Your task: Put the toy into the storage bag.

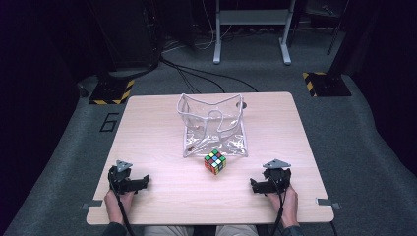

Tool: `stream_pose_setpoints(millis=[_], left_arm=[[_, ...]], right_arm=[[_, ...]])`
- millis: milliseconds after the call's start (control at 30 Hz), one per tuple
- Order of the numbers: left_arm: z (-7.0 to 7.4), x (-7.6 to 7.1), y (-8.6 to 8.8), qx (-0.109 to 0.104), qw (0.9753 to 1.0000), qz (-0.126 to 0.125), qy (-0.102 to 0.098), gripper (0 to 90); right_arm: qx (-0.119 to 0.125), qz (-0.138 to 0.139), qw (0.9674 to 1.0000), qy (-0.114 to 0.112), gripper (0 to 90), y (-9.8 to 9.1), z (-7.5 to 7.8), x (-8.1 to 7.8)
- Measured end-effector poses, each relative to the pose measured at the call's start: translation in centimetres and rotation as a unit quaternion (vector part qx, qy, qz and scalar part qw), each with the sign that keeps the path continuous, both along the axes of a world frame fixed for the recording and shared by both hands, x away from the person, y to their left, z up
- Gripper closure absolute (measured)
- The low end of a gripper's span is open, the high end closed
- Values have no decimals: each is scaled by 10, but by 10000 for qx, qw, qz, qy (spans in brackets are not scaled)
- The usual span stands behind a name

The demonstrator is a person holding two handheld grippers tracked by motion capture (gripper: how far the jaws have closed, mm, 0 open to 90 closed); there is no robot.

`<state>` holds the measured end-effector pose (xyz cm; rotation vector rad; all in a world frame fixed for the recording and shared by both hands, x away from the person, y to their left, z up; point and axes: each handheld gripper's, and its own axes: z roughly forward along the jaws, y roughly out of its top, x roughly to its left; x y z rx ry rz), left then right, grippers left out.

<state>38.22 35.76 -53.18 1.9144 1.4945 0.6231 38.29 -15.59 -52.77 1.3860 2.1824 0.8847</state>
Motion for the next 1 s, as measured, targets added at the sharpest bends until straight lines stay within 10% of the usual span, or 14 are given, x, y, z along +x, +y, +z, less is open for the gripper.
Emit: stream_pose_setpoints(millis=[1000], left_arm=[[0,1,-1,29,10000,18,19,10]], right_arm=[[216,485,9986,60,30,31,38,5]])
